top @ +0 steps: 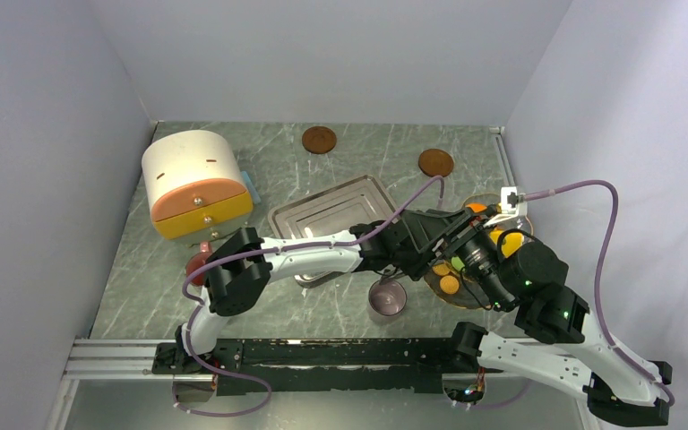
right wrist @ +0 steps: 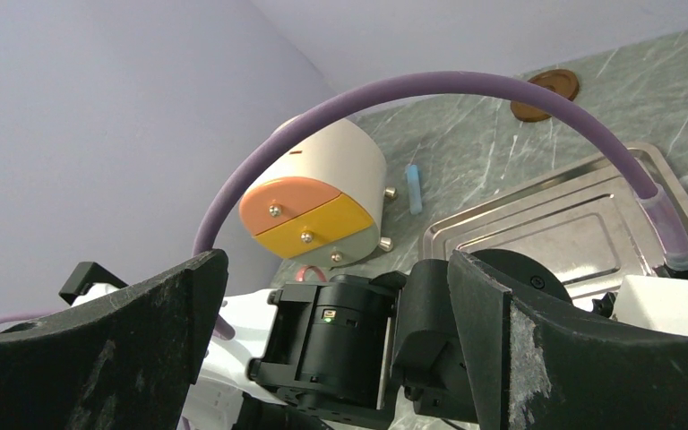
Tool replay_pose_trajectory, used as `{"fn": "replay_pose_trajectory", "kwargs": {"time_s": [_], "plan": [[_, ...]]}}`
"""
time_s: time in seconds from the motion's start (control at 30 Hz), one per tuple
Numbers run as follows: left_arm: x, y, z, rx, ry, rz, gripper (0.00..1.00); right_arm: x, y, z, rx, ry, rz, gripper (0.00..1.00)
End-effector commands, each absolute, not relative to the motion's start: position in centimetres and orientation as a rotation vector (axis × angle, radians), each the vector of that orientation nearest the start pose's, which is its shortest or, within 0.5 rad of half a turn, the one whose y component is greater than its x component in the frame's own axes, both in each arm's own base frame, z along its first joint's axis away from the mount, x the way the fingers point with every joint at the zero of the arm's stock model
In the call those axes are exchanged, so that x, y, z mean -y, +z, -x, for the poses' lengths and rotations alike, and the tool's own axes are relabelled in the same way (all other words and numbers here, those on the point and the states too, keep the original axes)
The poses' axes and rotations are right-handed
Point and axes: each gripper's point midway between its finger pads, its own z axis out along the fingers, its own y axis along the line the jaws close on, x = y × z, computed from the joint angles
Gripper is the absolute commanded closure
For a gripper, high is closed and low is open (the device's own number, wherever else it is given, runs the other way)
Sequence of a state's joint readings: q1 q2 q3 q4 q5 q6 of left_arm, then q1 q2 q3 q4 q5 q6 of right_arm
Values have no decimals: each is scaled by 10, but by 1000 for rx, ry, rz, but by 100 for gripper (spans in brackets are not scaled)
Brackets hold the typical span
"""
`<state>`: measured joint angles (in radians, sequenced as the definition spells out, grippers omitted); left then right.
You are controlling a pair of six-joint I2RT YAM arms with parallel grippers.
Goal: Serve the afternoon tea
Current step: Place the desert on the desert table.
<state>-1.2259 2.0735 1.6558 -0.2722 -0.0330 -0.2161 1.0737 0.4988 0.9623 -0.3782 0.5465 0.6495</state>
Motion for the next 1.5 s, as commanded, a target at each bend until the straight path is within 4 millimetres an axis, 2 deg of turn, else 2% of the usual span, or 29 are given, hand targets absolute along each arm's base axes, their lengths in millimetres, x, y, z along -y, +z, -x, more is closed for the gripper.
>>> {"fn": "replay_pose_trajectory", "kwargs": {"time_s": [0.0,0.27,0.57,1.0,1.3,1.47], "plan": [[541,118,-182,-2038,-745,-1135,60,-158,399,-164,-1537,1006,-149,2],[535,112,-182,-2053,-714,-1145,45,-158,398,-164,-1537,1008,-152,2],[525,118,-185,-2045,-674,-1136,39,-160,397,-165,-1540,1007,-150,2],[520,133,-187,-2040,-667,-1101,38,-161,397,-165,-1543,1007,-147,2],[504,144,-186,-2055,-656,-1052,38,-163,397,-165,-1544,1009,-141,2],[498,143,-184,-2079,-644,-1054,39,-160,399,-164,-1539,1009,-144,2]]}}
